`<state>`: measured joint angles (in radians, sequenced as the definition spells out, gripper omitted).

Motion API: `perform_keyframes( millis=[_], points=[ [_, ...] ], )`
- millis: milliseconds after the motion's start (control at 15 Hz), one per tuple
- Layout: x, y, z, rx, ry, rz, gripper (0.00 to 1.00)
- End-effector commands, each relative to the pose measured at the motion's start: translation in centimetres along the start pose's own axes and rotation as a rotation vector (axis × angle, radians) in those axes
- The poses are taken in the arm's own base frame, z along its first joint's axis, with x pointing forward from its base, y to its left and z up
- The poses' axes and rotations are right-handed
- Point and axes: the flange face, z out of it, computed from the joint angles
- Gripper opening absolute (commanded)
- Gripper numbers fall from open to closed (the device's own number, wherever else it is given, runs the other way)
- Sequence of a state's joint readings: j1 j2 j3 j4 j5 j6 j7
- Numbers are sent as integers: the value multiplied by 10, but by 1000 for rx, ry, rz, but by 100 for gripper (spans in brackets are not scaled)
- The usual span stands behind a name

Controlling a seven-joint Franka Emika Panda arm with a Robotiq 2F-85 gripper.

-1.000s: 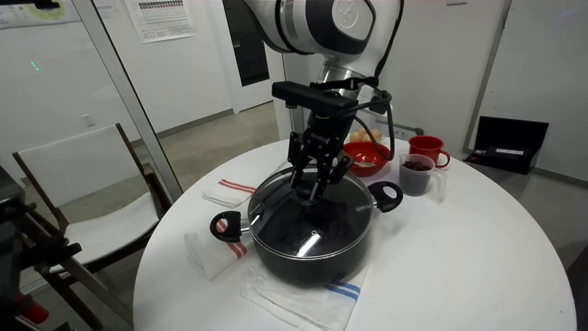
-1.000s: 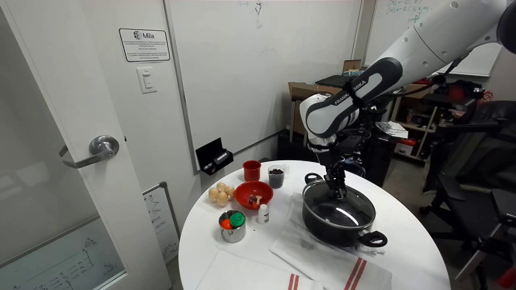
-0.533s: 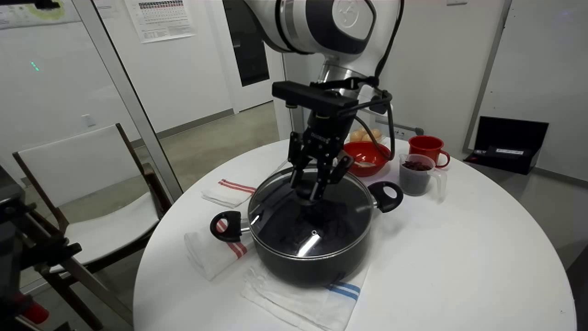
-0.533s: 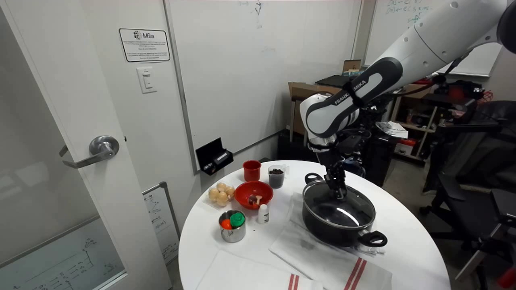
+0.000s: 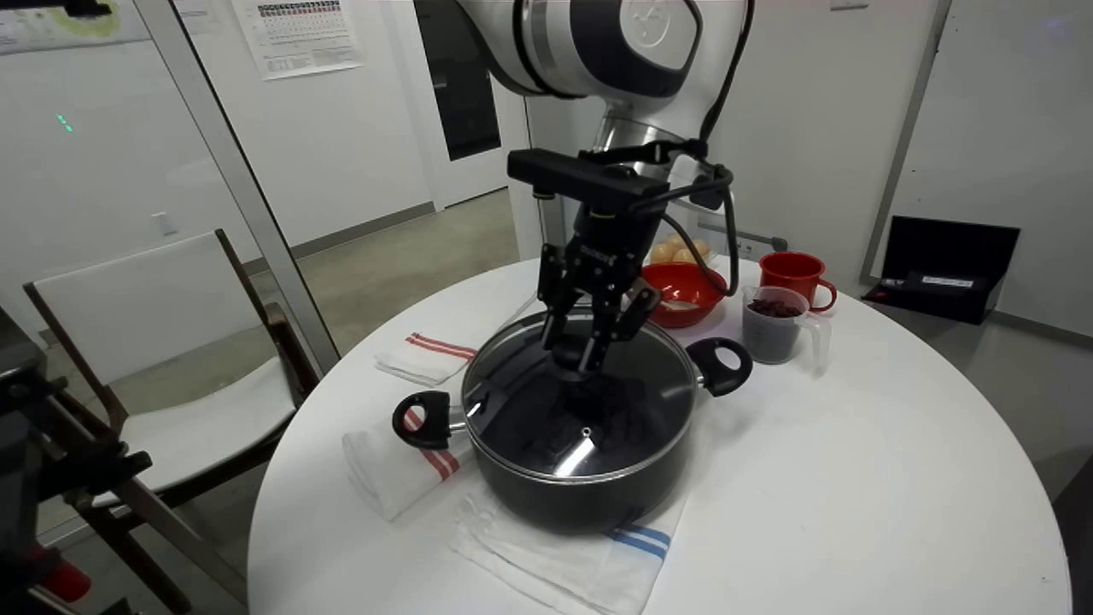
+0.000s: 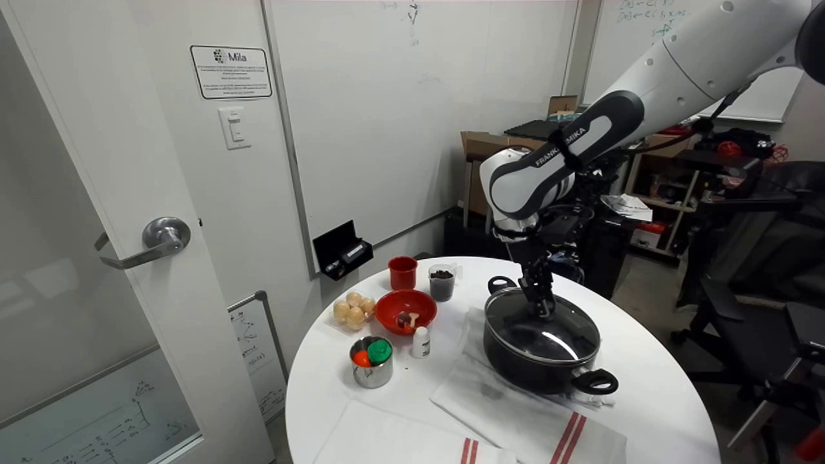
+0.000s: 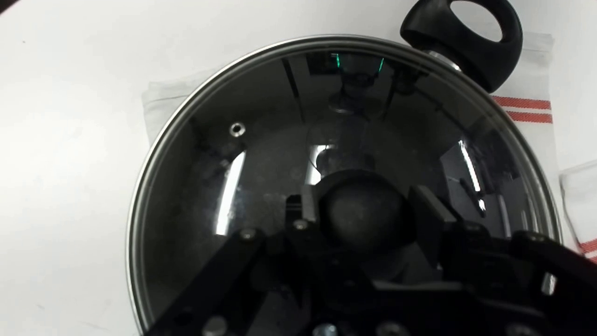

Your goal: Put the lid on the pot

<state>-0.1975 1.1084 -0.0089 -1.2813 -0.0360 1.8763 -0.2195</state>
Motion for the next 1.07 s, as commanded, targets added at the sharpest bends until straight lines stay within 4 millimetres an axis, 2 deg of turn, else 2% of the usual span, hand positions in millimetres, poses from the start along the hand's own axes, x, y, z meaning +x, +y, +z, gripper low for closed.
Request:
perform_keyframes(
  millis=[0, 733, 800, 867, 933, 1000],
  points=[
    [-9, 6, -9, 1, -19, 24, 26],
    [-8, 4, -6, -7, -24, 26, 26],
    [-8, 4, -7, -6, -23, 27, 39],
    [-8, 4, -7, -6, -22, 27, 76],
    [-8, 4, -7, -6, -22, 29, 77],
    [-8, 4, -8, -5, -20, 30, 84]
  ],
)
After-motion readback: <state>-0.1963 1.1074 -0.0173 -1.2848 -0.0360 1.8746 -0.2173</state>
